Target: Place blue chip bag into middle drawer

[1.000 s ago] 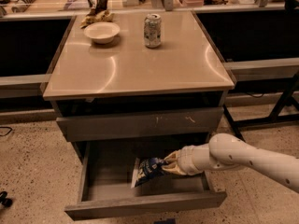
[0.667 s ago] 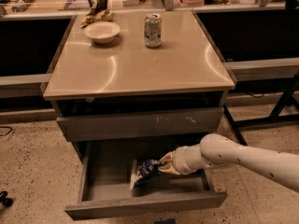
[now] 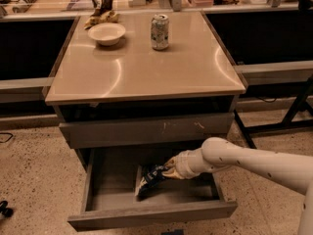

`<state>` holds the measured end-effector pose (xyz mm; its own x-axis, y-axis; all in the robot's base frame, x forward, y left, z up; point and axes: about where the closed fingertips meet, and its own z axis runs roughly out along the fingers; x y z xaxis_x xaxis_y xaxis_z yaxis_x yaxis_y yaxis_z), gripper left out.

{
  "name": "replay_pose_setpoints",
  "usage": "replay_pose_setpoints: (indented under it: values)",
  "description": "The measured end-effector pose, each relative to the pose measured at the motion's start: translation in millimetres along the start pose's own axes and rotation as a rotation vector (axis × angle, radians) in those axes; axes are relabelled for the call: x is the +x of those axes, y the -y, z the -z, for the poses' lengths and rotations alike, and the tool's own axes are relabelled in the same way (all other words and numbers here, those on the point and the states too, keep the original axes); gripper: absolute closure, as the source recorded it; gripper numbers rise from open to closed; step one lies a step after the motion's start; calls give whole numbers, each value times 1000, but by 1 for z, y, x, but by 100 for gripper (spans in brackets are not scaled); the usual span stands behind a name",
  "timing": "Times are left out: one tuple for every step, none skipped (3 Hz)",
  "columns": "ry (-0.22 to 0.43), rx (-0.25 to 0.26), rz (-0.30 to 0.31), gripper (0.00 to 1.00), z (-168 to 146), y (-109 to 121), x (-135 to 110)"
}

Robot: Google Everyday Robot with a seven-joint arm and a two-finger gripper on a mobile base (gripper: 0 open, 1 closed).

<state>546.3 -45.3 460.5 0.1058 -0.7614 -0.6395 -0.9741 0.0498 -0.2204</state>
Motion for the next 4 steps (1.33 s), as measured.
replay_pose_setpoints:
  values:
    - [0,0,0,58,0,0,0]
    - [0,0,0,34,0,0,0]
    - [0,0,0,11,0,0,0]
    - [0,0,0,0,0,0,0]
